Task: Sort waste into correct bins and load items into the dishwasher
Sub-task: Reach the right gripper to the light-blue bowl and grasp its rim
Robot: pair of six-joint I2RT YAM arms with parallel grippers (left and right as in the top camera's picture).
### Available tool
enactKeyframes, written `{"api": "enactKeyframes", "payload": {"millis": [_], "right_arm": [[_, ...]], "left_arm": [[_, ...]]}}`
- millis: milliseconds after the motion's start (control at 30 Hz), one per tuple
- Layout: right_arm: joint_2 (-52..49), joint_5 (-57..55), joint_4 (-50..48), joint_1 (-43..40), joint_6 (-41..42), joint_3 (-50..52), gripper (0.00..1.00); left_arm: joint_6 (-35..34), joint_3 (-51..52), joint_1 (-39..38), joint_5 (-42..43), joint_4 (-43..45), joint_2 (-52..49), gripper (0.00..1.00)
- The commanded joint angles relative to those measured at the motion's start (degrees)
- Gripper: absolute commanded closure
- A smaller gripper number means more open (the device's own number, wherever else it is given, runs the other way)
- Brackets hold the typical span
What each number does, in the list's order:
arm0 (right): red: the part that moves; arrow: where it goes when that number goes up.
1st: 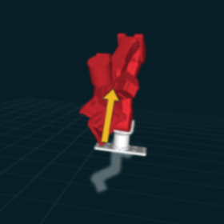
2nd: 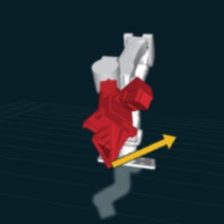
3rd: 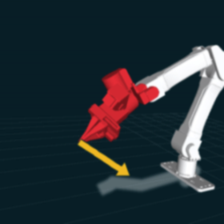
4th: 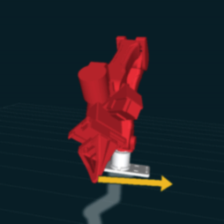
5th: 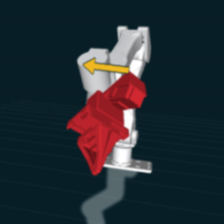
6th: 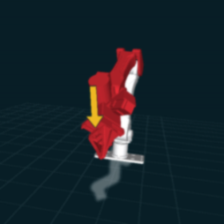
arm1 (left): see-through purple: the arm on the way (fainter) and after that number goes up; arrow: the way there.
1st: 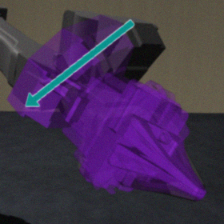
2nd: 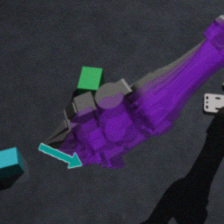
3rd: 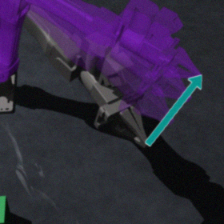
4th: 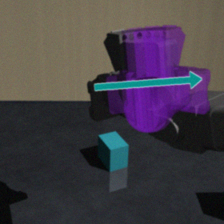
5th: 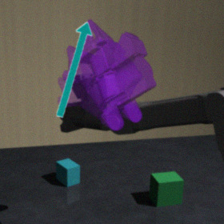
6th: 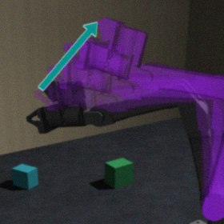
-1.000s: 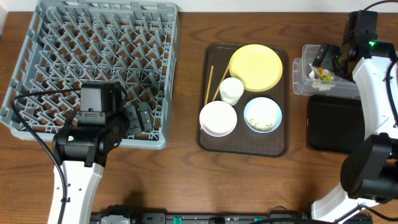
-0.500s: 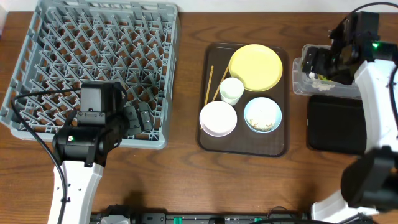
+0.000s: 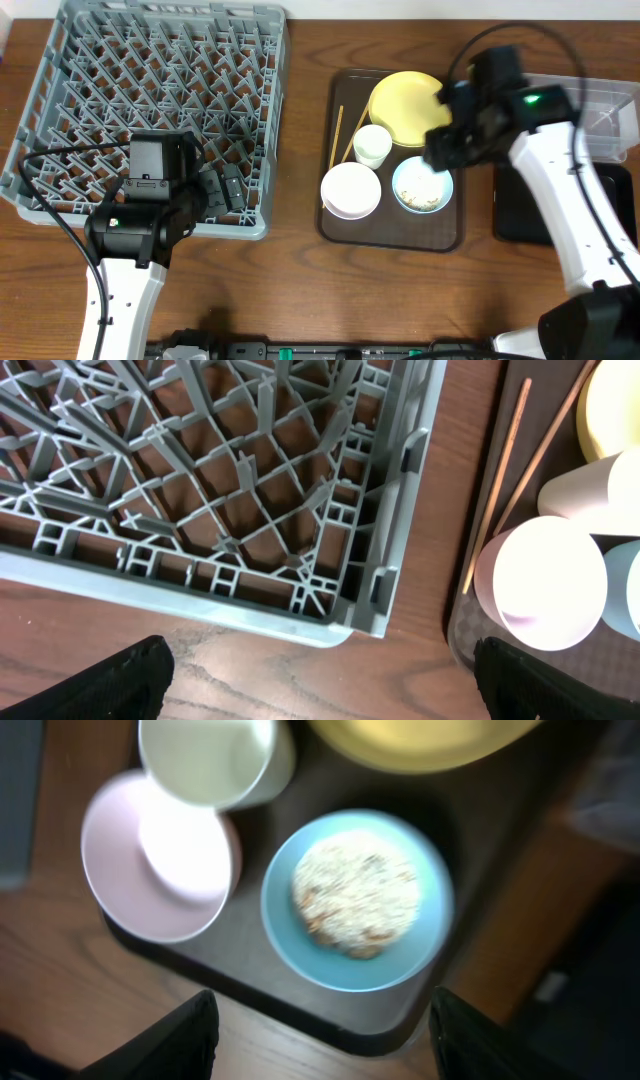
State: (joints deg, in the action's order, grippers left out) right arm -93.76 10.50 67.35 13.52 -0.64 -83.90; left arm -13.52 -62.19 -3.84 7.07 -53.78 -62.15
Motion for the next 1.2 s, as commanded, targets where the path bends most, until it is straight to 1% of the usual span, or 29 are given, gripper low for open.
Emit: {"api": "enactKeyframes", "payload": {"millis": [0, 100, 233, 400, 467, 633, 733, 967, 1167], "right_arm": [[-0.50, -0.20, -1.86, 3.78, 0.17, 4.52, 0.35], [-0.50, -1.03, -4.44, 7.39, 1.31, 7.78, 0.36], [-0.52, -10.93, -7.37, 12.02, 8.87, 11.67, 0.38], [-0.55, -13.75, -11.74, 14.60, 12.85, 16.11, 0.41], [-0.55, -13.70, -14.14, 15.10, 14.14, 17.77, 0.44], [-0.55, -13.42, -19.93, 15.96, 15.93, 21.88, 0.50], [-0.55, -13.46, -22.18, 16.61, 16.09, 23.82, 0.52], [-0.55, -13.73, -26.49, 17.05, 16.52, 26.49, 0.60], [-0.87, -13.73, -28.39, 17.09, 16.52, 27.10, 0.62]], "left_arm": [[0.11, -1.05, 0.28, -0.72, -0.24, 0.09, 0.01], [0.11, -1.05, 0.28, -0.72, -0.24, 0.09, 0.01], [0.11, -1.05, 0.28, -0.72, -0.24, 0.09, 0.02], [0.11, -1.05, 0.28, -0.72, -0.24, 0.09, 0.01], [0.11, -1.05, 0.28, -0.72, -0.24, 0.09, 0.02], [0.11, -1.05, 0.28, -0.72, -0.44, 0.09, 0.01], [0.11, -1.05, 0.28, -0.72, -0.85, 0.09, 0.01], [0.11, -1.05, 0.28, -0.72, -1.07, 0.09, 0.01], [0.11, -1.05, 0.28, -0.72, -1.07, 0.09, 0.02]]}}
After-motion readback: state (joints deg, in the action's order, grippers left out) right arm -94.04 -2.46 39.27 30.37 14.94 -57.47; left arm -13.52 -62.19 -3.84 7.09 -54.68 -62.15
